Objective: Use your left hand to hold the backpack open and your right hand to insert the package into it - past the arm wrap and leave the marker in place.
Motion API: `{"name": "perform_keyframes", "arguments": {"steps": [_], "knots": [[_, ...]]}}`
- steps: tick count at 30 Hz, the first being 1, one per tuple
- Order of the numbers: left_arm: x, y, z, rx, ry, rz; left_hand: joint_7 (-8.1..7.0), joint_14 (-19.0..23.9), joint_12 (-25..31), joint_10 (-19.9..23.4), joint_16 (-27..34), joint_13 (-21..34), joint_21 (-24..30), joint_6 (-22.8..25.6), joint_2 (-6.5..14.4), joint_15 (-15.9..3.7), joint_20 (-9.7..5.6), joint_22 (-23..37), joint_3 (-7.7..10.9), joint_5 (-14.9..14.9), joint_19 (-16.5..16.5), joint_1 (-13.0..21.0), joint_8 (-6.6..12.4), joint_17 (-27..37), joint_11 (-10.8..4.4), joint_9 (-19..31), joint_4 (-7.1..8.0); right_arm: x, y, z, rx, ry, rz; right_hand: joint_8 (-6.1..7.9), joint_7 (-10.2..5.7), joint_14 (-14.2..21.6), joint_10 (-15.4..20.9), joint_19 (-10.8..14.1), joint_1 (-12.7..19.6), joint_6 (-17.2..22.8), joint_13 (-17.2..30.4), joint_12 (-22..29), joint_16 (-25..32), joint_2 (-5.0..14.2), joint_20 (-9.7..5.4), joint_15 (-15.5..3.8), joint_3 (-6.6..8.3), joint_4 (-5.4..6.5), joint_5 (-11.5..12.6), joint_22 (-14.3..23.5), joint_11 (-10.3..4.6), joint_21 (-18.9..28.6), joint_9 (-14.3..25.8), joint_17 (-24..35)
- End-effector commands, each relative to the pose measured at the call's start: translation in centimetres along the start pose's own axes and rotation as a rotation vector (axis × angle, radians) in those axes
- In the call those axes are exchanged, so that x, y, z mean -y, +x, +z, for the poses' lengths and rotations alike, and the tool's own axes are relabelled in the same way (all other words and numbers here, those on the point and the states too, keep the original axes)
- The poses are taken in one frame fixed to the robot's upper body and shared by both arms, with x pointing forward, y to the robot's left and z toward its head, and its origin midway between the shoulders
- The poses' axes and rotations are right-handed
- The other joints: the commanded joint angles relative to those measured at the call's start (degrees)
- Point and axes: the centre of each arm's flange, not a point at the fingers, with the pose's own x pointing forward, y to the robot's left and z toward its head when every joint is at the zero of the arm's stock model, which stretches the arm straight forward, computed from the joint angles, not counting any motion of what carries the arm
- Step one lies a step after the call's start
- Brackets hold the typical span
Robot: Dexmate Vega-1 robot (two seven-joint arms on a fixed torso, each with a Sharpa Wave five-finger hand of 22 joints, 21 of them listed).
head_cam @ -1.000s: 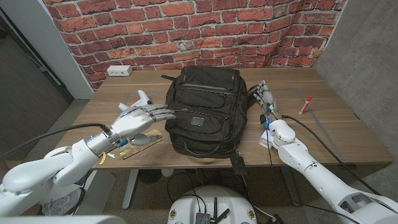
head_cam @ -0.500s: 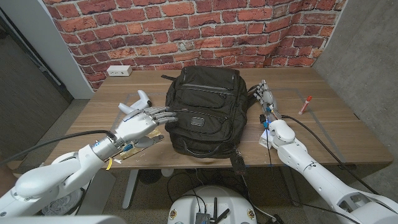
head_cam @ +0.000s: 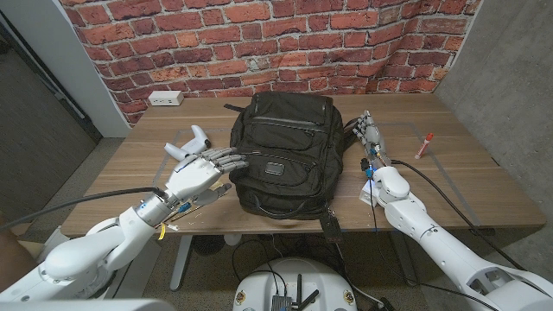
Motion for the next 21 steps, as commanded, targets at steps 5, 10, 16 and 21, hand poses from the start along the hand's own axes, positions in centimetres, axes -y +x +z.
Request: {"name": "perform_keyframes", "arguments": {"steps": [5, 10, 16, 21], "knots": [[1.4, 0.1, 0.9, -0.035, -0.003, 0.048, -0.11, 1.34, 0.22, 1.47, 0.21, 0.17, 0.35, 1.48, 0.26, -9.84, -9.34, 0.09, -0.62, 0.38, 1.23, 1.64, 0.28, 0.17, -0.08, 0.12, -0.03, -0.2, -0.2, -0.1, 0.011, 0.004, 0.0, 0.21, 0.01, 0.04, 0.52, 0.44, -0.66, -0.01, 0.18, 0.24, 0.26, 1.5, -1.52, -0.37, 0.43, 0.04, -0.06, 0.34, -0.13, 0.2, 0.23, 0.15], [1.7, 0.2, 1.1, -0.038, -0.009, 0.049, -0.18, 1.96, 0.28, 2.36, 0.21, 0.17, 0.35, 1.93, 0.44, -9.9, -9.38, 0.11, -0.93, 0.42, 1.57, 2.13, 0.24, 0.19, -0.32, 0.13, 0.0, -0.2, -0.4, -0.2, 0.011, 0.007, -0.003, 0.22, -0.02, 0.04, 0.49, 0.46, -0.73, 0.01, 0.18, 0.23, 0.27, 1.48, -1.49, -0.42, 0.49, 0.05, -0.07, 0.34, -0.15, 0.2, 0.23, 0.16], [2.4, 0.4, 1.4, -0.035, -0.014, 0.061, -0.36, 2.6, 0.3, 3.32, 0.19, 0.17, 0.36, 3.12, 0.57, -9.97, -9.38, 0.14, -1.34, 0.44, 1.97, 2.68, 0.45, 0.21, -0.44, 0.15, 0.02, 0.0, -0.6, -0.2, 0.012, 0.007, -0.005, 0.23, 0.0, 0.05, 0.49, 0.46, -0.81, 0.02, 0.18, 0.23, 0.28, 1.45, -1.48, -0.41, 0.54, 0.06, -0.08, 0.34, -0.13, 0.19, 0.23, 0.17], [2.5, 0.5, 1.5, -0.033, -0.013, 0.074, -0.18, 4.58, 0.42, 5.97, 0.34, 0.16, 0.42, 6.35, 1.42, -10.15, -9.38, 0.21, -2.18, 0.47, 2.84, 3.9, 0.96, 0.3, -0.23, 0.18, 0.2, 0.0, -0.6, -0.2, 0.015, 0.007, -0.005, 0.22, 0.03, 0.05, 0.5, 0.47, -0.88, 0.01, 0.18, 0.23, 0.28, 1.45, -1.5, -0.38, 0.62, 0.07, -0.09, 0.34, -0.1, 0.19, 0.23, 0.18]]}}
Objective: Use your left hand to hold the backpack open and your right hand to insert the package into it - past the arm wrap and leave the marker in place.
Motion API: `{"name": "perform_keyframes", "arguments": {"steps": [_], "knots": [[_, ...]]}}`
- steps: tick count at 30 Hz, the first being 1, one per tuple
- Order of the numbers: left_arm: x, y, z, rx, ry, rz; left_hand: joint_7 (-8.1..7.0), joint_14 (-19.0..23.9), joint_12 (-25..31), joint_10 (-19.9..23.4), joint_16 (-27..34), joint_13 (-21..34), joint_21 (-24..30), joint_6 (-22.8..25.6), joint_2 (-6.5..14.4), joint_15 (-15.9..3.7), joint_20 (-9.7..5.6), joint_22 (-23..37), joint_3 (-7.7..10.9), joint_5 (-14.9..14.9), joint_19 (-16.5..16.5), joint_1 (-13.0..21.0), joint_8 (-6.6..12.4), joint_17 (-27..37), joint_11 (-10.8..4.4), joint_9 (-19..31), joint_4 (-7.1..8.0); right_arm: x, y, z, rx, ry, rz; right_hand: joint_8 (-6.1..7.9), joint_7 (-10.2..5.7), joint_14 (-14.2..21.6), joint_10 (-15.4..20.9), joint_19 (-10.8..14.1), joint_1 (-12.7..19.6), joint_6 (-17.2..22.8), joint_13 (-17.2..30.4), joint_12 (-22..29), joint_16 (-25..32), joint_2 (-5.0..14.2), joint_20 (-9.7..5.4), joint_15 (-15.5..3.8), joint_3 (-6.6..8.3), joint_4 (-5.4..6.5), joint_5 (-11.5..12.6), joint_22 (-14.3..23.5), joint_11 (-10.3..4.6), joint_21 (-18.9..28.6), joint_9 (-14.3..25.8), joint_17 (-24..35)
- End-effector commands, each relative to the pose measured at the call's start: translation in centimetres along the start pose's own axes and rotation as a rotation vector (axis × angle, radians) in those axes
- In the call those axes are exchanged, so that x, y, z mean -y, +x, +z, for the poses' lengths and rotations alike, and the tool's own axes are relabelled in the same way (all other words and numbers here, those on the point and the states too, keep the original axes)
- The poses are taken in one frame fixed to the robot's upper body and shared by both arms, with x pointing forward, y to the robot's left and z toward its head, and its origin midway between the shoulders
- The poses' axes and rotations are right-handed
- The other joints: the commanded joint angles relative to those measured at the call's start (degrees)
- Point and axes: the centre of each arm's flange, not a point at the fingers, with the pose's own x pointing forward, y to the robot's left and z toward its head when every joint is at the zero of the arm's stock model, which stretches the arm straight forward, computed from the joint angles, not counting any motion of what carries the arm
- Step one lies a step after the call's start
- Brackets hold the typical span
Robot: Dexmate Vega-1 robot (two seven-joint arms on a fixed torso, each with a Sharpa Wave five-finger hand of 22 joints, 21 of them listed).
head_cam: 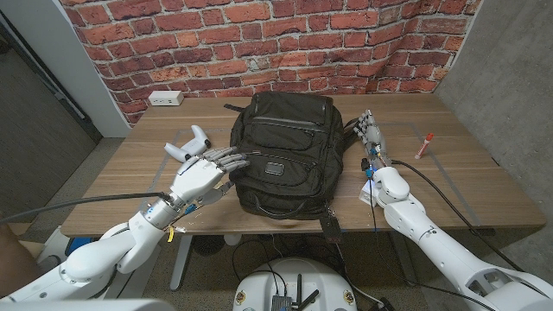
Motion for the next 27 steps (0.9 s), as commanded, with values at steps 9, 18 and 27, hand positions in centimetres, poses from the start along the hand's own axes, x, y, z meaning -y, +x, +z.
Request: {"name": "perform_keyframes", "arguments": {"steps": [9, 18, 27], "knots": [[1.1, 0.2, 0.8, 0.009, -0.015, 0.028, 0.31, 9.57, 0.72, 10.79, 1.14, 0.18, 1.0, 11.33, 3.77, -10.47, -9.44, 0.45, -2.55, 0.08, 3.86, 4.37, 1.36, 0.43, -0.72, 0.26, 0.19, 0.1, -0.4, 0.1, 0.009, 0.003, 0.0, 0.23, 0.05, 0.03, 0.53, 0.47, -0.77, 0.02, 0.18, 0.24, 0.29, 1.21, -1.48, -0.38, 0.73, 0.09, -0.1, 0.34, -0.14, 0.19, 0.23, 0.2], [0.2, 0.6, 0.5, 0.007, -0.003, 0.044, 0.63, 17.31, 0.95, 19.29, 0.79, 0.29, 1.74, 18.98, 6.39, -10.83, -9.28, 0.62, -2.89, -0.04, 6.89, 5.13, 1.1, 0.24, -0.65, -0.1, 0.37, 0.2, -0.4, 0.0, 0.005, 0.004, 0.009, 0.22, 0.05, 0.06, 0.54, 0.48, -0.89, -0.01, 0.18, 0.23, 0.31, 1.18, -1.52, -0.38, 0.82, 0.11, -0.12, 0.34, -0.16, 0.19, 0.23, 0.23], [-0.6, 1.1, 0.4, 0.004, 0.005, 0.05, 0.46, 22.23, 0.65, 23.86, 0.5, 0.35, 1.82, 23.78, 8.26, -10.87, -9.15, 0.65, -2.44, -0.3, 8.15, 3.35, 0.75, 0.26, -0.78, -0.01, 0.81, 0.5, -0.6, -0.1, 0.001, 0.004, 0.015, 0.23, 0.05, 0.02, 0.53, 0.49, -0.94, 0.01, 0.18, 0.23, 0.29, 1.16, -1.52, -0.46, 0.97, 0.08, -0.13, 0.34, -0.15, 0.19, 0.23, 0.23]]}}
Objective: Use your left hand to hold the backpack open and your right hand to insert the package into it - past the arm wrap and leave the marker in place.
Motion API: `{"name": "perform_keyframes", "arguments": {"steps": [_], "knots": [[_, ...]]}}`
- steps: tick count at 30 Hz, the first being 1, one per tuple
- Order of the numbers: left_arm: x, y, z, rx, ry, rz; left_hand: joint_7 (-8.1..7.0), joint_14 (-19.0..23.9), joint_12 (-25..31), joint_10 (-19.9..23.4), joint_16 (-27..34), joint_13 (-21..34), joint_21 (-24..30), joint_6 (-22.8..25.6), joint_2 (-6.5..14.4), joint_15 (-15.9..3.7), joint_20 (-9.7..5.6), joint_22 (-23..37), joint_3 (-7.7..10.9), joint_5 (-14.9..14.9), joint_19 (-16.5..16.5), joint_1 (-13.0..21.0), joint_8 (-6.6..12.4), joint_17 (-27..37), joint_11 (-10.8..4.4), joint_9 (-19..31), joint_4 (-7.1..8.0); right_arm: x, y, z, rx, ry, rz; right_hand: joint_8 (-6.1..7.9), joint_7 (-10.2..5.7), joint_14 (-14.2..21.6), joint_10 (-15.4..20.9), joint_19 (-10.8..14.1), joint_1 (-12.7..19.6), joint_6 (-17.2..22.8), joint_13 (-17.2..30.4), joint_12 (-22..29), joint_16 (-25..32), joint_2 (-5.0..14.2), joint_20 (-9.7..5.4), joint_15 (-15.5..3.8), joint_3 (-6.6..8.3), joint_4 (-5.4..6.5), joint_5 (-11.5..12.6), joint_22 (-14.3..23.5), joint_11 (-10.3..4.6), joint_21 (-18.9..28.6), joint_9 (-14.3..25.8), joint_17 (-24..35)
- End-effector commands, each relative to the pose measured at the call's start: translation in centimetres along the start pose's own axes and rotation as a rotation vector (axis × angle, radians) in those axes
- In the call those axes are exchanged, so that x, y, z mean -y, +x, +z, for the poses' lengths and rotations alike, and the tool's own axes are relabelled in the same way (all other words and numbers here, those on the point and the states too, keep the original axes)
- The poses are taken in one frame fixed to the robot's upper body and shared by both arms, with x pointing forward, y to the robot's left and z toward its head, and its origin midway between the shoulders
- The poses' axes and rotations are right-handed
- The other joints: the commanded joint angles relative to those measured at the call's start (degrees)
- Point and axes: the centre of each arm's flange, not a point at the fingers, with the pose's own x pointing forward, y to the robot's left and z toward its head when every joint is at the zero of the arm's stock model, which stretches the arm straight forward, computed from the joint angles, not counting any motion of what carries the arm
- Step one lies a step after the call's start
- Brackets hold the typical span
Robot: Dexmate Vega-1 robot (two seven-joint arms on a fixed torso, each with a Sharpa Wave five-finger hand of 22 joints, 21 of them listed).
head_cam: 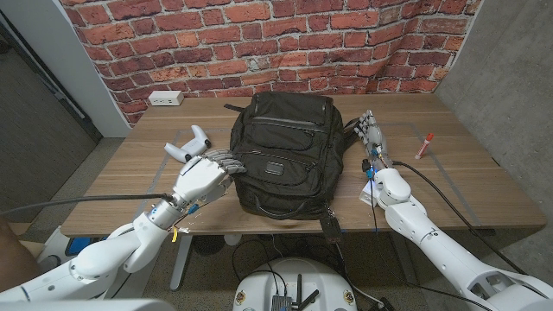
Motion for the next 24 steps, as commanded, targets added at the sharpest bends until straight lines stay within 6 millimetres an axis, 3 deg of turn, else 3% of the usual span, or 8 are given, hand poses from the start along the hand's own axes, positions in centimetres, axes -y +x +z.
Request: {"name": "perform_keyframes", "arguments": {"steps": [1, 13, 24], "knots": [[-0.9, 0.7, -0.2, -0.004, 0.011, 0.012, -0.01, 1.98, 0.19, 2.13, -0.28, 0.37, 0.46, 2.26, 1.24, -8.32, -8.62, 0.14, 0.33, -0.28, 1.22, -0.82, -0.13, 0.16, -0.14, 0.22, 0.52, 0.3, -0.2, -0.1, -0.006, 0.001, 0.009, 0.22, 0.03, 0.02, 0.55, 0.49, -0.65, -0.01, 0.18, 0.24, 0.29, 1.46, -1.51, -0.47, 0.53, 0.09, -0.13, 0.34, -0.15, 0.19, 0.23, 0.23], [-1.3, 1.6, -0.3, -0.034, 0.011, 0.026, 0.41, 9.82, 0.41, 10.65, -0.06, 0.6, 1.35, 8.2, 2.83, -8.46, -8.62, 0.28, 1.69, -0.54, 5.29, -3.33, 0.25, 0.35, -0.26, 0.65, -0.13, 0.6, 0.0, 0.0, -0.016, -0.015, 0.019, 0.23, 0.09, 0.03, 0.48, 0.49, -0.68, 0.01, 0.18, 0.21, 0.28, 1.44, -1.54, -0.5, 0.73, 0.02, -0.14, 0.34, -0.19, 0.18, 0.23, 0.22], [-1.6, 2.6, -1.2, -0.084, -0.02, 0.031, 0.73, 13.88, 0.37, 13.81, 0.28, 0.71, 1.82, 10.14, 2.79, -8.59, -8.66, 0.42, 2.29, -0.69, 7.07, -3.93, 0.72, 0.51, -0.22, 0.85, -0.38, 0.7, -0.2, 0.4, -0.011, -0.024, 0.019, 0.21, 0.08, 0.04, 0.49, 0.46, -0.74, -0.04, 0.18, 0.21, 0.29, 1.39, -1.53, -0.46, 0.87, -0.02, -0.16, 0.34, -0.17, 0.17, 0.23, 0.22]]}}
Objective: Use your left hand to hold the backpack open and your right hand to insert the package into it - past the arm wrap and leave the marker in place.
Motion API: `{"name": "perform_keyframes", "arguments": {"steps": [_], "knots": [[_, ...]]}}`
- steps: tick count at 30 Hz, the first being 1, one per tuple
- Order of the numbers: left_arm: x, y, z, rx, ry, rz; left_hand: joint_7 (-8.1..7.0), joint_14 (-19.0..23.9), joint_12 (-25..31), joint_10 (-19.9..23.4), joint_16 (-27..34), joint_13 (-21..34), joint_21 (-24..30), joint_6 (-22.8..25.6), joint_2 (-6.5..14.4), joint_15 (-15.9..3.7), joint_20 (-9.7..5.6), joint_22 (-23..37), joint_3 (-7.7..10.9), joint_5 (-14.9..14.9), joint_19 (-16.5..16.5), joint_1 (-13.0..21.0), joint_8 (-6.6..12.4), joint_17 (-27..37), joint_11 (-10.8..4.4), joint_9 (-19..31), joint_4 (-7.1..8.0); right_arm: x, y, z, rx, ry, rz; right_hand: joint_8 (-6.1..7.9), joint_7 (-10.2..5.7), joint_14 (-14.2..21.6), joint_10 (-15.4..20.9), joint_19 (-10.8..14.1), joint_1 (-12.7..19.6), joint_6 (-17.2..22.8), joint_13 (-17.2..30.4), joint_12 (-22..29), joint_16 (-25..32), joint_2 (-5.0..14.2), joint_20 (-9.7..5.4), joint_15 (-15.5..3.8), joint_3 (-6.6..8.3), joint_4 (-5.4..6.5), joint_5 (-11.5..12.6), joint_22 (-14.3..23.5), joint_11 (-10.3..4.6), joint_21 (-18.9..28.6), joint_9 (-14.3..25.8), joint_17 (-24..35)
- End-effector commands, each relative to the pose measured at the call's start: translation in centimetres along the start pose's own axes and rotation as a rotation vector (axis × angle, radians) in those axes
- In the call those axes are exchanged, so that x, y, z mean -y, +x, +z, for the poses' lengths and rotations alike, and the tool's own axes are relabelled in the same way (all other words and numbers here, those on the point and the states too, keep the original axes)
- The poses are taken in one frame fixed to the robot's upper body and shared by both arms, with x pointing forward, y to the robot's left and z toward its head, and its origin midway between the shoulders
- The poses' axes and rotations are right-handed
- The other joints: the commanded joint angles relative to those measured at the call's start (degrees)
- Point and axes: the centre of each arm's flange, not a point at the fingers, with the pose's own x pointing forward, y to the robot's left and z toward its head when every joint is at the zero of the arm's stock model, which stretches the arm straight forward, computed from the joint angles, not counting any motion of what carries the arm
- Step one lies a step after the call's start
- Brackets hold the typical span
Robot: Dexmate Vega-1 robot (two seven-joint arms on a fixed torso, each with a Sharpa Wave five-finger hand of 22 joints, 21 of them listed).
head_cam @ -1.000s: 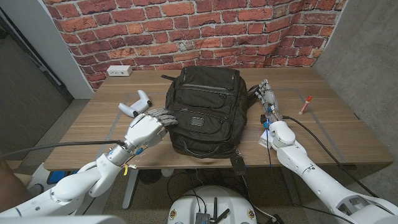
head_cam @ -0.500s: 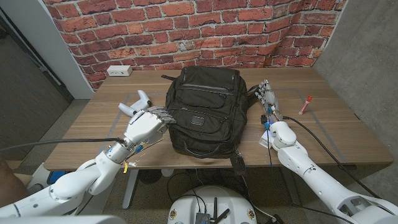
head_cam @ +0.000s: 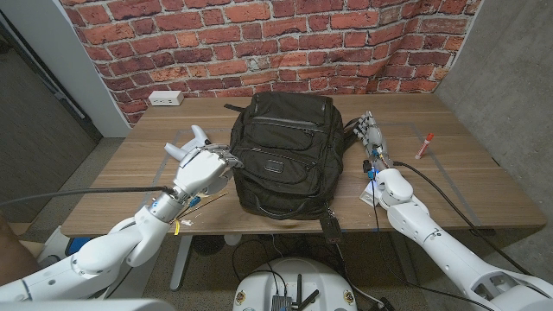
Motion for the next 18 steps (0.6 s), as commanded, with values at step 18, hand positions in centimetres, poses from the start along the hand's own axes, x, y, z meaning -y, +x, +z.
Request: {"name": "perform_keyframes", "arguments": {"steps": [18], "knots": [[-0.6, 2.3, -1.7, -0.075, -0.056, 0.001, 0.17, 2.98, 0.22, 2.42, 0.54, 0.23, 0.49, 1.46, -0.54, -4.23, -7.68, 0.19, 0.76, -0.08, 1.61, -0.38, 0.58, 0.2, -0.22, 0.2, -0.4, -0.8, 0.3, 2.1, 0.038, 0.014, 0.019, 0.24, 0.11, 0.01, 0.52, 0.4, -0.65, 0.04, 0.18, 0.22, 0.28, 1.58, -1.53, -0.47, 0.6, -0.07, -0.17, 0.34, -0.17, 0.15, 0.23, 0.24]]}}
